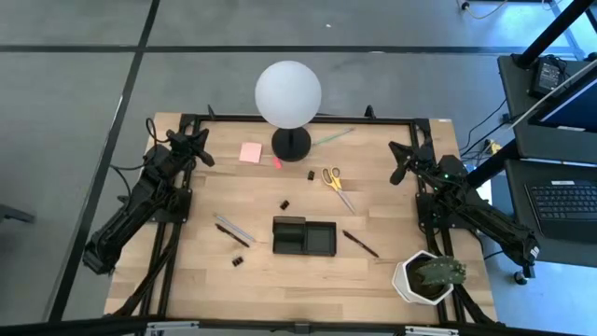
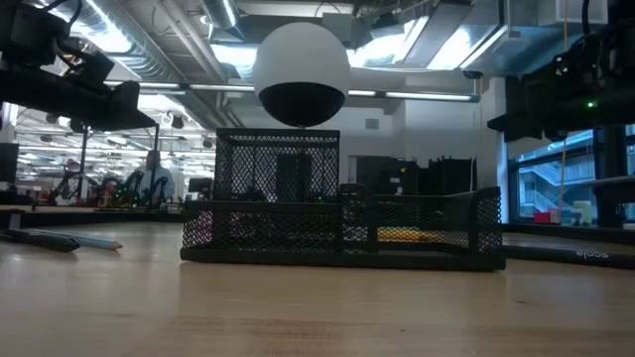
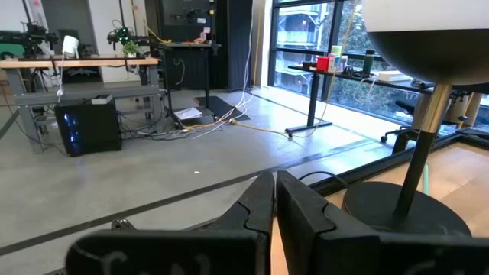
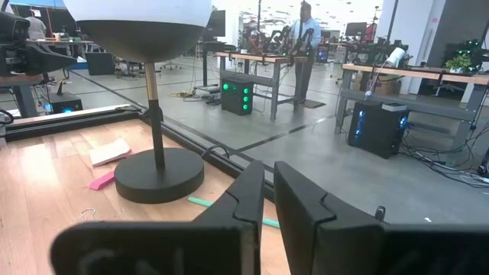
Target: Pick and place office supplies into organizer
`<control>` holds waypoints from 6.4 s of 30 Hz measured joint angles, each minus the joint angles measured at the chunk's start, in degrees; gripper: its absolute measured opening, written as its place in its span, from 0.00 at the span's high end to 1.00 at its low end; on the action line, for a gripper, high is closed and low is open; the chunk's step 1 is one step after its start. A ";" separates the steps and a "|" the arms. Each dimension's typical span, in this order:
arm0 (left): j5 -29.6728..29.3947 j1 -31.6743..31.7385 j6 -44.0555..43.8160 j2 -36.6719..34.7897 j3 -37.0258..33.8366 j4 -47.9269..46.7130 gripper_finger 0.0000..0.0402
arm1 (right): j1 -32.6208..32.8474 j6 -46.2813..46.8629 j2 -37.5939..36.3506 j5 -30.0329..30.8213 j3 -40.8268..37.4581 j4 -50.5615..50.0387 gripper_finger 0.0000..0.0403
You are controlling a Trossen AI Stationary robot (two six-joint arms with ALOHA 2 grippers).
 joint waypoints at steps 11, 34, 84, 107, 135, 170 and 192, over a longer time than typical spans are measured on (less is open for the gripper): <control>0.01 -0.01 0.00 -0.01 0.00 0.00 0.97 | -0.01 0.00 -0.01 0.00 0.00 0.00 0.91; 0.00 0.00 0.00 0.00 0.00 0.00 0.97 | 0.00 0.00 -0.02 0.00 0.00 0.00 0.91; -0.50 -0.16 12.53 -0.01 0.00 0.02 0.97 | 0.00 0.44 -0.02 -0.02 0.00 0.02 0.91; 18.67 -0.70 11.36 0.10 -0.01 1.97 0.77 | 0.00 0.33 -0.02 -0.04 0.00 0.00 0.91; 14.54 -43.57 13.29 19.02 0.00 20.88 0.73 | -0.02 0.19 -0.02 0.50 0.00 3.57 0.91; -2.94 -58.79 12.15 63.25 45.18 -35.13 1.00 | -0.02 -2.80 -0.02 0.52 0.00 4.07 0.91; 2.80 -58.66 -2.79 72.40 45.44 -51.45 0.98 | -0.01 -1.29 0.00 0.52 0.00 5.05 0.91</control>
